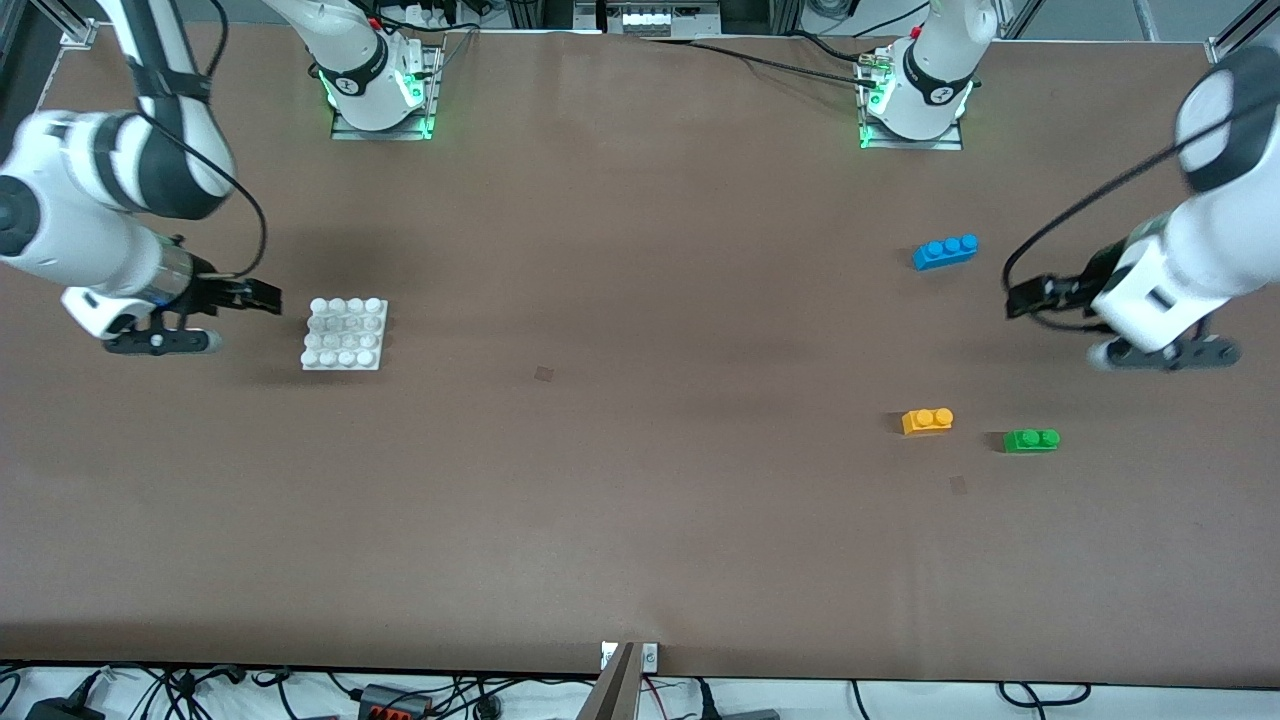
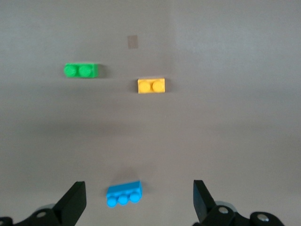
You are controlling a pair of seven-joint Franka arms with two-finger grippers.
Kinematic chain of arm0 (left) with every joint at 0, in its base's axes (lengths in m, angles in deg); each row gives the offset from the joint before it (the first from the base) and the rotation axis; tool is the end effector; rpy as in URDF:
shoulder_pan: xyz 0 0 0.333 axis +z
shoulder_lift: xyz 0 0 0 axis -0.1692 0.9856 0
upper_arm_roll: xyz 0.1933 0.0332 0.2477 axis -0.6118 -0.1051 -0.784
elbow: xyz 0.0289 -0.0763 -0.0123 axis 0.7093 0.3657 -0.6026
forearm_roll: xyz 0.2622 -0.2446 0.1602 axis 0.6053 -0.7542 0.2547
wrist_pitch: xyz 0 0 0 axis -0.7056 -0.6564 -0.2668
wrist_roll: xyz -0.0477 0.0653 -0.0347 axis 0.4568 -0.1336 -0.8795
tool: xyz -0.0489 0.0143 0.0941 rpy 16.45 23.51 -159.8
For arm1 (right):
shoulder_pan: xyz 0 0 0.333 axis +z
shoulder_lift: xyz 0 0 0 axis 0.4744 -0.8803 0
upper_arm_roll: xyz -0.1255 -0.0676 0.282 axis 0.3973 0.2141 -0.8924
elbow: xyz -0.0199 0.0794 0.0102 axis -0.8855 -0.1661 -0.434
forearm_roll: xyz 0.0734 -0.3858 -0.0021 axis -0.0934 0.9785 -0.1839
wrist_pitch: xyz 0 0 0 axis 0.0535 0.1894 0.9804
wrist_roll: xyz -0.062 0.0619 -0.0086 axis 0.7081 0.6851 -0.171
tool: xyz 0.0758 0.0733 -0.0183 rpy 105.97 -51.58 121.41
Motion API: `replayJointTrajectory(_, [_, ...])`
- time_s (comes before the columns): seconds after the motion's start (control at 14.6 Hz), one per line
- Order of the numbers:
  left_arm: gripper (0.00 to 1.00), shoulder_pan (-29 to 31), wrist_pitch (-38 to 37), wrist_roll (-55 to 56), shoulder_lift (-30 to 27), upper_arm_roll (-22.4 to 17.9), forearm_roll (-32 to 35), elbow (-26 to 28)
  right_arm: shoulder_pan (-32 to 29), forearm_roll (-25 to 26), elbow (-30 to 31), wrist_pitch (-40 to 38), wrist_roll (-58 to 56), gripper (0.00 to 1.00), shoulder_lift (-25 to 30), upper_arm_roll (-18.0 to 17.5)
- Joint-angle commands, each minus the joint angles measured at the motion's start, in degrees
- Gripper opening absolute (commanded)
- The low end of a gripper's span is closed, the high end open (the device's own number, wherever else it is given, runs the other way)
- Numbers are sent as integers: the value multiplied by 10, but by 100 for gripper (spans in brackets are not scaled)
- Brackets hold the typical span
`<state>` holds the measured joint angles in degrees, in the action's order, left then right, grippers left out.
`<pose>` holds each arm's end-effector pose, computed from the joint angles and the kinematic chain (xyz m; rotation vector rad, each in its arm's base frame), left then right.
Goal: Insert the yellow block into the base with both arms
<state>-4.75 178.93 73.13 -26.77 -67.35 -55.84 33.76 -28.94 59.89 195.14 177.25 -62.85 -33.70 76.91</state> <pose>0.6067 -0.0354 0.4825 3.0923 0.0687 -0.2250 0.5389 -0.0321 0.3290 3.1361 0.0326 -0.1361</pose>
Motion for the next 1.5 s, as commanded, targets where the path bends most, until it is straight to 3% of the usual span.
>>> replayJointTrajectory(0.0, [100,-2,95,-13,-4,1,-11,75,-3,-13,88,144,12,100,-14,1])
replayJointTrajectory(0.2, [100,-6,207,-13,-3,1,-9,150,-3,-64,89,187,15,100,-70,0])
replayJointTrajectory(0.48, [100,-12,342,-38,21,1,-3,226,-2,-71,89,211,-2,100,-111,0])
replayJointTrajectory(0.96, [100,-12,430,-51,109,1,-3,220,-5,-73,88,221,-44,100,-133,0])
replayJointTrajectory(1.09, [100,-11,438,-47,124,0,-3,212,-5,-73,88,221,-45,87,-138,0])
replayJointTrajectory(1.43, [100,-11,438,-41,157,-6,-4,176,-4,-73,88,222,-45,68,-146,-1])
